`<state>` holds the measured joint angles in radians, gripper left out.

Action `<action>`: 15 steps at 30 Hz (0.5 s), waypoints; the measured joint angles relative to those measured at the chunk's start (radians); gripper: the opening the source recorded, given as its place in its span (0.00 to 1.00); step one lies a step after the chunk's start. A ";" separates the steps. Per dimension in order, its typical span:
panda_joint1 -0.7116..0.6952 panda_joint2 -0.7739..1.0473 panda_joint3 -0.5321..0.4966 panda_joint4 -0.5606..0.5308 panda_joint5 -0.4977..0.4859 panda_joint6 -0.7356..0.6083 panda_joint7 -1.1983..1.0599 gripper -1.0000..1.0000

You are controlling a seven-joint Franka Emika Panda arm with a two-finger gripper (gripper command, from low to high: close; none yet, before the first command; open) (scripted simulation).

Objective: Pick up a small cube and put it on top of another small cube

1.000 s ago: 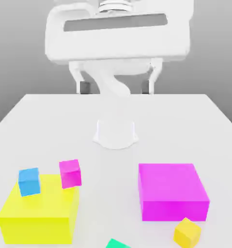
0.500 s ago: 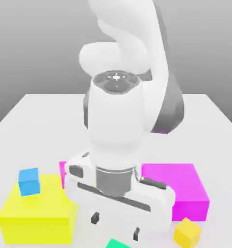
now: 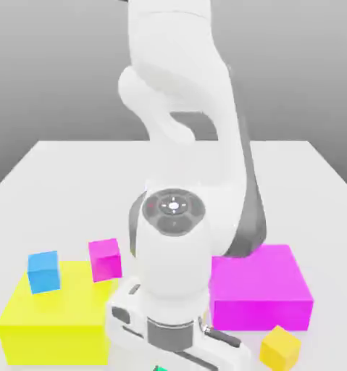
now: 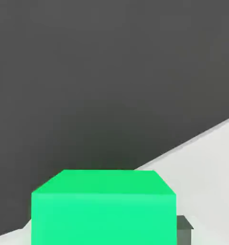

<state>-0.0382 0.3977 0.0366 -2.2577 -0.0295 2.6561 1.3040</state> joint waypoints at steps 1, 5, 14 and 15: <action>-0.006 -0.035 -0.002 -0.015 0.000 -0.021 -0.009 0.00; -0.043 -0.180 -0.023 -0.097 -0.007 -0.082 -0.072 0.00; -0.143 -0.506 -0.069 -0.294 -0.011 -0.211 -0.233 0.00; -0.148 -0.542 -0.076 -0.316 -0.010 -0.226 -0.252 0.00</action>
<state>-0.1859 -0.1442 -0.0398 -2.5733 -0.0398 2.4304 1.0525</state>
